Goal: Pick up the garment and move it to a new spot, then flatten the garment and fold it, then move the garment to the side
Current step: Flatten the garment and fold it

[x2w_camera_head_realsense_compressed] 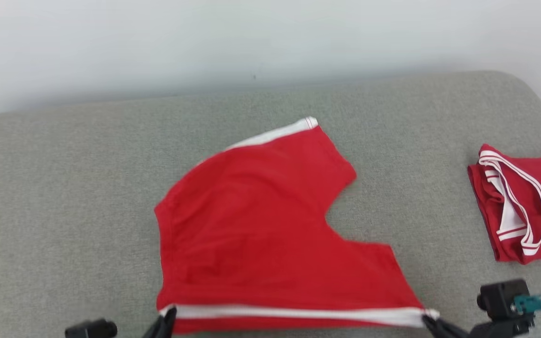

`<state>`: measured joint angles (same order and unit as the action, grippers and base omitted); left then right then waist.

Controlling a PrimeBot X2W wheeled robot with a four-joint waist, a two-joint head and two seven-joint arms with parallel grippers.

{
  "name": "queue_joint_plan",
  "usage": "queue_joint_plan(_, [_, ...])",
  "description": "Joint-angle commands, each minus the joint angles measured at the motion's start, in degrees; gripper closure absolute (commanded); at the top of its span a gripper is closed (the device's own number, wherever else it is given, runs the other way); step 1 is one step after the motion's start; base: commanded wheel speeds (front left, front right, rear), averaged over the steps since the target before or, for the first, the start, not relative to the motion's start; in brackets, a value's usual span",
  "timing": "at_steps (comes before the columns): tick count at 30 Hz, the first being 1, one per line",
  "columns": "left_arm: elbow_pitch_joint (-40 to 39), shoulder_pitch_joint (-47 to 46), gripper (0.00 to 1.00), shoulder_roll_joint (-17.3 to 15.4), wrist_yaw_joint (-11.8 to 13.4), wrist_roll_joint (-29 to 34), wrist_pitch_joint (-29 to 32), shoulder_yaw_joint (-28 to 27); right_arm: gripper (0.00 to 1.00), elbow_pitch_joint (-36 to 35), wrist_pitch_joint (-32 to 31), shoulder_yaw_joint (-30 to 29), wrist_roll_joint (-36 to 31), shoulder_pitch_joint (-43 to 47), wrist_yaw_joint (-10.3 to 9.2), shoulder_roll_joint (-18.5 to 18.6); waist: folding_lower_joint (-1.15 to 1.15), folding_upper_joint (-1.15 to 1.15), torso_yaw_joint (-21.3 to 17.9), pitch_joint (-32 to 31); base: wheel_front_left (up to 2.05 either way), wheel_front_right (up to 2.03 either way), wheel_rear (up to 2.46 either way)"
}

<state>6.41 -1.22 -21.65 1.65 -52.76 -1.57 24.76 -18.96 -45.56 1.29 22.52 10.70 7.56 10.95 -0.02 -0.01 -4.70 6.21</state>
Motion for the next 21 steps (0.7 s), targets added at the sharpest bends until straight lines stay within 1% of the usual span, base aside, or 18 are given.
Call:
queue_joint_plan(1, [-0.18, 1.35, 1.00, -0.83, 0.59, 0.09, 0.40, -0.10, 1.00, -0.62, -0.61, -0.86, 0.47, 1.16, -0.13, 0.02, 0.02, 0.01, 0.85, -0.99, 0.00, 0.00, 0.00])
queue_joint_plan(6, [-3.36, 5.50, 1.00, -1.96, 1.19, -1.29, 2.80, 1.03, 1.00, -4.02, -5.53, -1.41, 1.91, 6.14, -0.13, 0.60, 0.02, 0.01, 1.61, -1.85, 0.00, 0.00, 0.00])
queue_joint_plan(8, [-4.73, 6.57, 1.00, -2.24, 1.48, -1.64, 3.45, 1.23, 1.00, -5.73, -6.32, -2.30, 2.03, 6.81, -0.13, 0.60, 0.02, 0.01, 1.96, -2.10, 0.00, 0.00, 0.00])
queue_joint_plan(10, [-6.07, 7.14, 1.00, -1.85, 1.69, -2.30, 2.99, 0.89, 1.00, -7.27, -5.87, -3.06, 1.65, 5.99, -0.13, 0.96, 0.02, 0.01, 2.22, -2.21, 0.00, 0.00, 0.00])
queue_joint_plan(13, [-7.28, 6.15, 1.00, -1.25, 1.80, -2.23, 2.32, 0.48, 1.00, -8.48, -3.96, -3.00, 1.72, 2.82, -0.13, 2.44, 0.02, 0.01, 2.72, -2.01, 0.00, 0.00, 0.00])
queue_joint_plan(15, [-7.58, 4.34, 1.00, -0.58, 1.41, -2.16, 2.11, 0.50, 1.00, -7.99, -3.33, -1.94, 2.35, -0.43, -0.13, 4.10, 0.02, 0.01, 3.23, -1.59, 0.00, 0.00, 0.00])
queue_joint_plan(18, [-7.01, 1.25, 1.00, 0.71, 0.79, -2.52, 2.18, 0.32, 1.00, -5.48, -2.61, -0.13, 2.88, -6.95, -0.13, 7.20, 0.02, 0.01, 4.01, -0.67, 0.00, 0.00, 0.00])
queue_joint_plan(21, [-5.13, -3.30, 1.00, 1.89, 0.94, -1.55, 2.29, 0.25, 1.00, -0.77, -1.45, 1.83, 3.78, -14.65, -0.13, 9.95, 0.02, 0.01, 4.86, 0.90, 0.00, 0.00, 0.00])
